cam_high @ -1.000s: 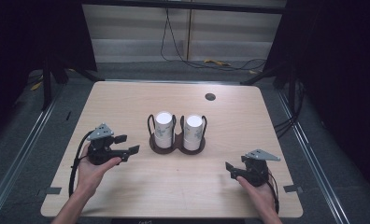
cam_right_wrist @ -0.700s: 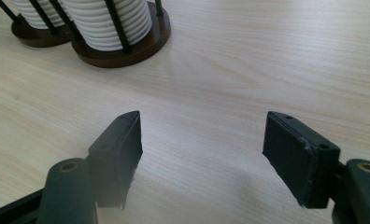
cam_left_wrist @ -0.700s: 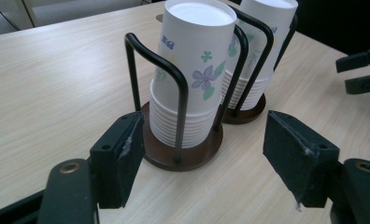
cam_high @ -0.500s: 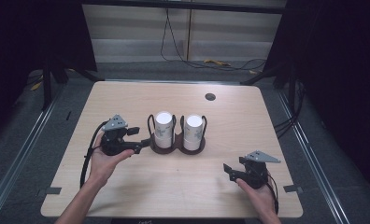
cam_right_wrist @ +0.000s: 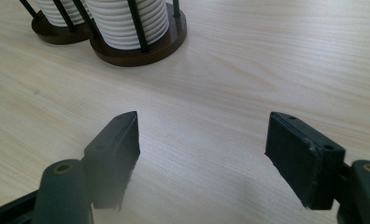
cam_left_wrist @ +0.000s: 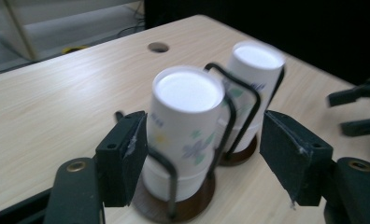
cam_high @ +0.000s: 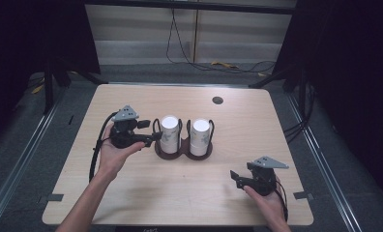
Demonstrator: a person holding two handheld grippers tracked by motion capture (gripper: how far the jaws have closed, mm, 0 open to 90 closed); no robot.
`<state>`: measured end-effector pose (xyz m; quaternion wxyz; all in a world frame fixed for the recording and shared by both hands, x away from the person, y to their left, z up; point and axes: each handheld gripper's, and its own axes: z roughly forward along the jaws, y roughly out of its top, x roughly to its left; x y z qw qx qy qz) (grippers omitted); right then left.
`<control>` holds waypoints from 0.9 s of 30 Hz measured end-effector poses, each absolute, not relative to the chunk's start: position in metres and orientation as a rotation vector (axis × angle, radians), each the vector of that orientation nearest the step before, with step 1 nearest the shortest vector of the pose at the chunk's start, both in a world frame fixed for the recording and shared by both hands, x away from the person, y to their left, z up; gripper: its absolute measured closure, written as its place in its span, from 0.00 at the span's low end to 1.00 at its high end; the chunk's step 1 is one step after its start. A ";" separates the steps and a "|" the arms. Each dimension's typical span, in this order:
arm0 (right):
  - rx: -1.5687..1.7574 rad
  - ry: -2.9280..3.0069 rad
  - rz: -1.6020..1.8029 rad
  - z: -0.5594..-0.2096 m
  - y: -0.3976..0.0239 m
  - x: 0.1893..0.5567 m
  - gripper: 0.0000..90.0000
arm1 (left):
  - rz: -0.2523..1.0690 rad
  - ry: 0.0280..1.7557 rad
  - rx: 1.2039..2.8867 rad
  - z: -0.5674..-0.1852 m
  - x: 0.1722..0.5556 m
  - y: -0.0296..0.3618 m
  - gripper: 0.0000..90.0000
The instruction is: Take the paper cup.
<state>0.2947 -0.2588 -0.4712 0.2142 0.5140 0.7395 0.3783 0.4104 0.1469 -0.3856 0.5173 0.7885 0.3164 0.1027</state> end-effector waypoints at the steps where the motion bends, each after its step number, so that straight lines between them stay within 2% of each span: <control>1: 1.429 2.057 1.042 -0.472 -0.259 0.295 0.29 | 0.250 0.758 1.891 -0.384 0.412 0.146 0.36; 5: 1.435 2.056 1.039 -0.472 -0.259 0.296 0.29 | 0.236 0.753 1.873 -0.382 0.420 0.144 0.40; 15: 1.434 2.063 1.021 -0.473 -0.259 0.296 0.29 | 0.264 0.742 1.926 -0.372 0.432 0.126 0.40; 27: 1.431 2.068 1.010 -0.473 -0.259 0.296 0.29 | 0.227 0.768 1.987 -0.381 0.447 0.105 0.30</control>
